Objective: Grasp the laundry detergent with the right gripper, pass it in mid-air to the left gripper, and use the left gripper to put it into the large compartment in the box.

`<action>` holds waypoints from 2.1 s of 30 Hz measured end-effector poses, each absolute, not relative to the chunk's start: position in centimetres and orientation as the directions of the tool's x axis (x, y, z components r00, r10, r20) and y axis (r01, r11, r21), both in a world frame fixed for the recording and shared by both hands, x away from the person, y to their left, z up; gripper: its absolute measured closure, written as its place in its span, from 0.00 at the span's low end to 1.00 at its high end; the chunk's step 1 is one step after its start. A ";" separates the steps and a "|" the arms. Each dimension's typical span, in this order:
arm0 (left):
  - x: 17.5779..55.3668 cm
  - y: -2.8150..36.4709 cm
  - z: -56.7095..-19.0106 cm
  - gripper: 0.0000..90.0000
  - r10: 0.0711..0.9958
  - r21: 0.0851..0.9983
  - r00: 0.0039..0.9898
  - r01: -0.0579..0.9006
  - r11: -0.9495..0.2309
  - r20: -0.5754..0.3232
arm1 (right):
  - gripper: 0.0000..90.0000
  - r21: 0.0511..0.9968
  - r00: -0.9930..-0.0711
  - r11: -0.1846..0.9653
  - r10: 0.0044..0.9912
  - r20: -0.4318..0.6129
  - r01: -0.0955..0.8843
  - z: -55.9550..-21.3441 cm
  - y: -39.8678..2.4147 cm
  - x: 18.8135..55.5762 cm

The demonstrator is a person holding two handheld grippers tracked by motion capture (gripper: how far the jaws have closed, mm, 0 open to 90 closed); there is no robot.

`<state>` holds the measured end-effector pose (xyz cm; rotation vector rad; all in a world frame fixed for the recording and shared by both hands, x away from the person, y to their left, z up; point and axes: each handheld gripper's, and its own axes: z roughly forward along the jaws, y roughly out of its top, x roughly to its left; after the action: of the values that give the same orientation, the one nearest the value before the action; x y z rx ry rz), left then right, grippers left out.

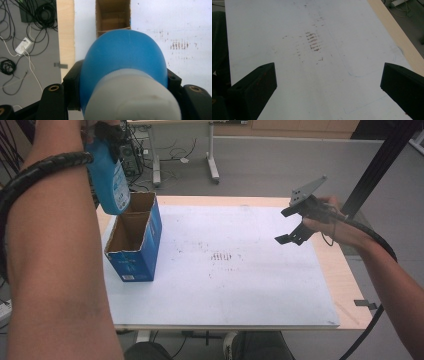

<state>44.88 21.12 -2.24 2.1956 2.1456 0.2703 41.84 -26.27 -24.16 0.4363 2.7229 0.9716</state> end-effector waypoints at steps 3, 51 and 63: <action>45.0 21.6 -2.7 0.41 0.997 0.169 -0.010 0.986 -0.004 0.079 | 0.01 0.641 -0.932 0.741 0.347 -0.107 0.202 -24.1 -26.3 41.9; 46.4 23.7 -16.1 0.41 1.000 0.114 -0.006 0.993 0.005 0.014 | 0.01 0.599 -0.943 0.779 0.314 -0.113 0.188 -25.1 -24.3 42.0; 46.9 23.4 -19.9 0.41 1.000 0.098 0.006 0.995 -0.006 0.006 | 0.01 0.590 -0.945 0.785 0.308 -0.107 0.189 -25.7 -23.7 42.2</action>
<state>46.92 23.43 -19.88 2.1803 2.1676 0.1131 42.20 -23.66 -25.66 0.3914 2.7786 0.8870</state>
